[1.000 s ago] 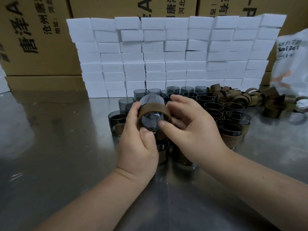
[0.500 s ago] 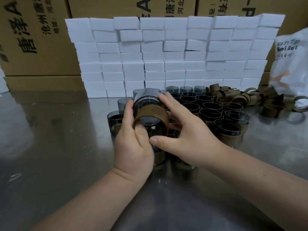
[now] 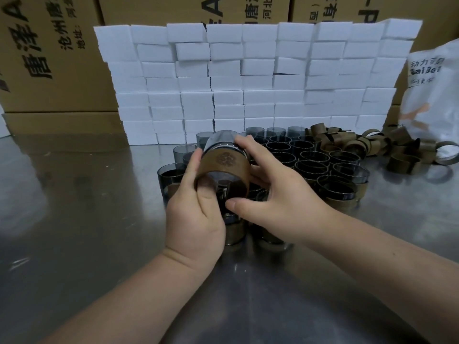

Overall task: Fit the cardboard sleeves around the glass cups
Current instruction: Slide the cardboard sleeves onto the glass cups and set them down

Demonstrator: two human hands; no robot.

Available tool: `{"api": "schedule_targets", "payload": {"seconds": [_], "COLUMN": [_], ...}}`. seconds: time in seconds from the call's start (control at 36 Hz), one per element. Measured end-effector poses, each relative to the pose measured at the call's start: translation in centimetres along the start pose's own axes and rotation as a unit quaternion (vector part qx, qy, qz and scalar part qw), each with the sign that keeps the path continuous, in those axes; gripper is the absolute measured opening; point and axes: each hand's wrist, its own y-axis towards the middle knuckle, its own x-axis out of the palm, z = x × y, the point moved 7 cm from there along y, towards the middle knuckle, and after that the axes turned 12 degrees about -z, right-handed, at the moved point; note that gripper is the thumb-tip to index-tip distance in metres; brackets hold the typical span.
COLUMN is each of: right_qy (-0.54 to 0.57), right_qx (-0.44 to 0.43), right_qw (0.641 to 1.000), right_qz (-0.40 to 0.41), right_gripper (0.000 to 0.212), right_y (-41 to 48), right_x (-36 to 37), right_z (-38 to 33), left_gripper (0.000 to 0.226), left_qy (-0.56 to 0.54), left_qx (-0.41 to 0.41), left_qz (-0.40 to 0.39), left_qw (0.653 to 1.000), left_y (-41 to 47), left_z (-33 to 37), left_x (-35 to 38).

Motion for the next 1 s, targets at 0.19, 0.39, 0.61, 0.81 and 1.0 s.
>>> {"api": "schedule_targets", "payload": {"seconds": [0.19,0.39,0.61,0.81,1.0], "right_qy": [0.119,0.158,0.153,0.176,0.16], "right_qx": [-0.031,-0.027,-0.002,-0.008,0.025], "right_qw": [0.992,0.987,0.988,0.984,0.986], "right_qz": [0.001,0.019,0.031,0.041,0.043], "right_gripper": [0.065,0.072,0.067,0.068,0.061], "right_y": [0.1,0.1,-0.2,0.0,-0.1], "right_x": [-0.7,-1.5,-2.4,-2.7,-3.0], "right_z": [0.0,0.3,0.3,0.3,1.2], "left_gripper": [0.048,0.048,0.048,0.049,0.045], "left_qy": [-0.013,-0.042,-0.032,-0.034,-0.044], "left_qx": [-0.019,-0.028,-0.017,-0.015,-0.037], "left_qz": [-0.022,-0.04,-0.06,-0.081,-0.066], "left_qw": [0.999,0.998,0.998,0.996,0.996], "left_y": [0.2,0.3,0.3,0.4,0.5], "left_z": [-0.4,-0.5,-0.3,0.0,-0.3], "left_x": [0.1,0.2,0.3,0.4,0.2]}}
